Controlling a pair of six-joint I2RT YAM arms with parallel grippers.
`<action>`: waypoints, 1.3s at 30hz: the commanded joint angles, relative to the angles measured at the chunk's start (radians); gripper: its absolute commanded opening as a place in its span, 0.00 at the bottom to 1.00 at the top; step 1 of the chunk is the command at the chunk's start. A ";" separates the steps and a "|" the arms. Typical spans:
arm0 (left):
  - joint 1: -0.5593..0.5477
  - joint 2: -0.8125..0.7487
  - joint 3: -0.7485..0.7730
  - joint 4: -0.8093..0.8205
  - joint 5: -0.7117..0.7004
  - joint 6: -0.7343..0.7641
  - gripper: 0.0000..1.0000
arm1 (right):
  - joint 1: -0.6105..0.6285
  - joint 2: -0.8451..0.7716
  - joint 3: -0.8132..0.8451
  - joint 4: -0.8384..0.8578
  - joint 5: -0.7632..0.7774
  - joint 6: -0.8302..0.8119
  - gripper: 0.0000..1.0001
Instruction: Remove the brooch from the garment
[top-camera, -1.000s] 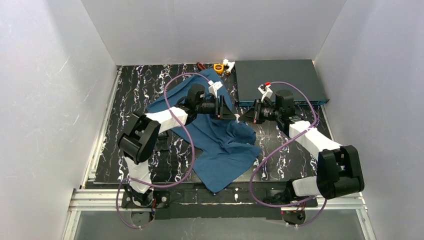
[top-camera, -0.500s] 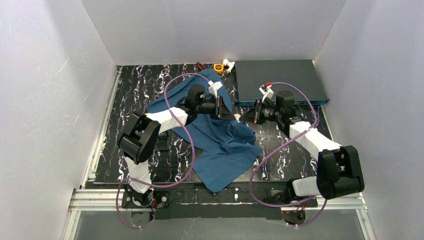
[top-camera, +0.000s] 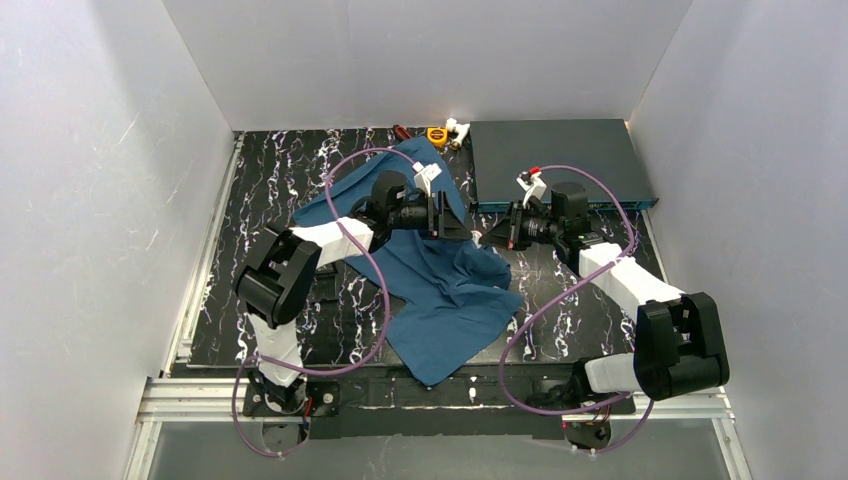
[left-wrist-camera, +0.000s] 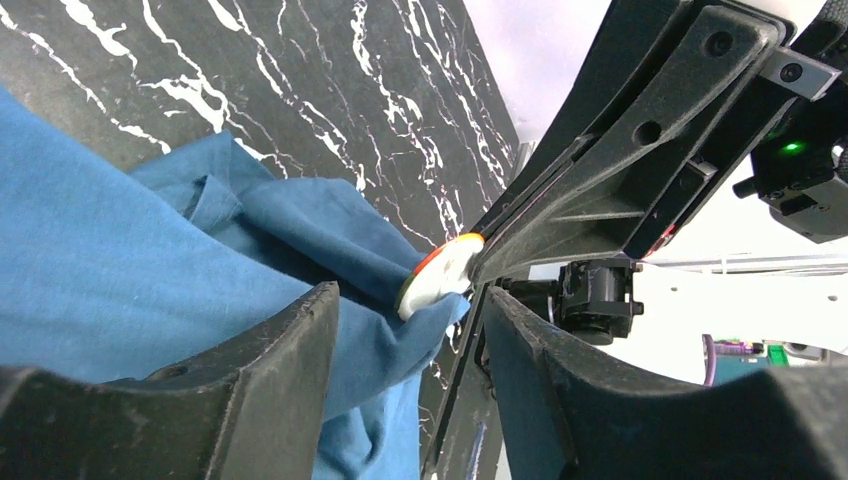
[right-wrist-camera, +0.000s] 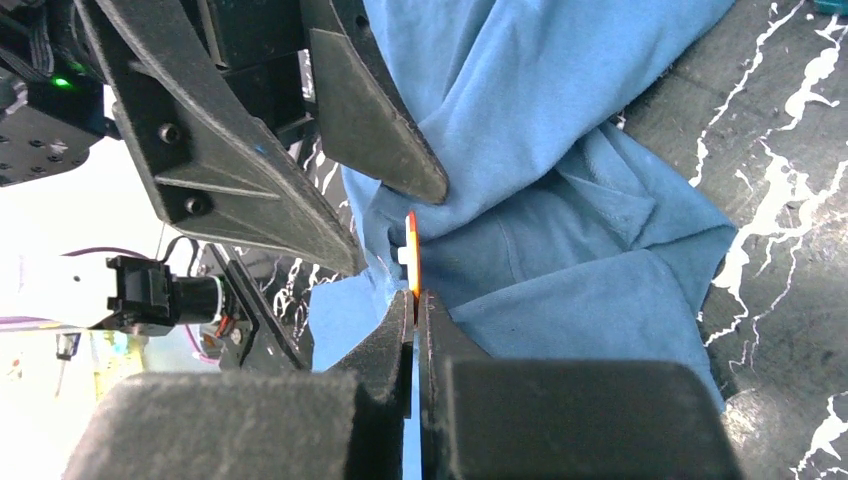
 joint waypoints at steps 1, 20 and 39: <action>0.026 -0.073 -0.023 0.020 0.017 0.040 0.60 | 0.006 -0.019 0.066 -0.072 0.040 -0.123 0.01; 0.064 -0.182 -0.025 -0.199 -0.002 0.281 0.82 | 0.055 0.070 0.116 -0.333 0.241 -0.568 0.01; 0.152 -0.338 0.152 -0.769 0.048 0.690 0.88 | -0.034 0.026 0.330 -0.446 0.013 -0.468 0.01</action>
